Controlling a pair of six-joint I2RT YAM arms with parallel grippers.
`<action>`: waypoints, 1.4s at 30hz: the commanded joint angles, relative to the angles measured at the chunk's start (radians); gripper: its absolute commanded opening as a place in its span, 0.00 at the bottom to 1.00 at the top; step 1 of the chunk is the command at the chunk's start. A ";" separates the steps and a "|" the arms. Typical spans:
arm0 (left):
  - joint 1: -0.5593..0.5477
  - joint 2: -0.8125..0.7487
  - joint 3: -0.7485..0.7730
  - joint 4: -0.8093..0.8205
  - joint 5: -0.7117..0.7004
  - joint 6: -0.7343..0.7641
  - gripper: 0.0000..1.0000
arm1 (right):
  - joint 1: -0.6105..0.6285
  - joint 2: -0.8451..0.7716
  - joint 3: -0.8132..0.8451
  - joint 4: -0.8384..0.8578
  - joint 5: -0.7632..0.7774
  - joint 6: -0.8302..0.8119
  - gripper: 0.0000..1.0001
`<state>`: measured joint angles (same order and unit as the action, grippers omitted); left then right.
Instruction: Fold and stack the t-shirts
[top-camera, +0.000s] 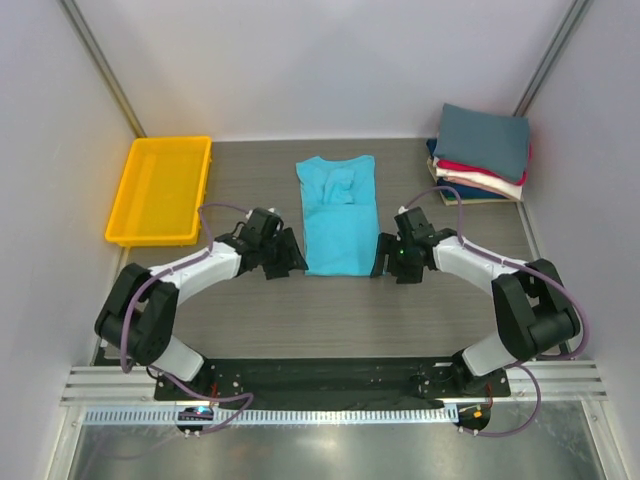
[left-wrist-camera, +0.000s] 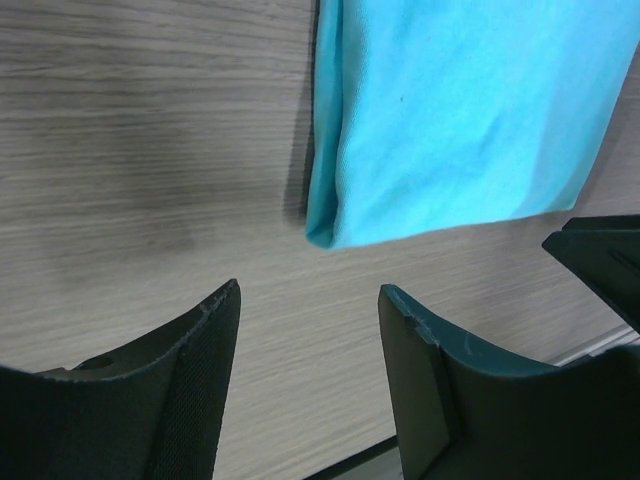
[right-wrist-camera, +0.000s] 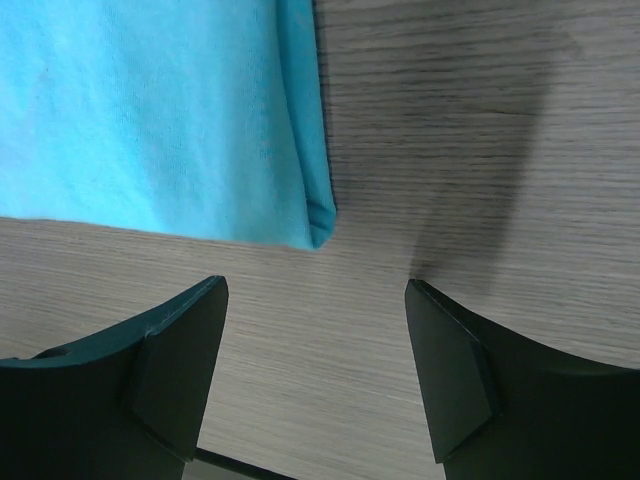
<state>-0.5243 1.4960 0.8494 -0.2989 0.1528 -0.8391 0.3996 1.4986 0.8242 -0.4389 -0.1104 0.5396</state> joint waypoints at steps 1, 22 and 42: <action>-0.016 0.050 -0.006 0.141 0.022 -0.057 0.59 | -0.016 -0.032 -0.013 0.130 -0.051 0.023 0.78; -0.042 0.224 -0.007 0.285 -0.016 -0.130 0.17 | -0.053 0.078 -0.076 0.292 -0.109 0.040 0.22; -0.413 -0.425 -0.102 -0.213 -0.308 -0.350 0.00 | 0.083 -0.671 -0.174 -0.204 -0.042 0.227 0.01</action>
<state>-0.8757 1.1393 0.7422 -0.3382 -0.0460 -1.1053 0.4194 0.9386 0.6537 -0.4866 -0.1928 0.6762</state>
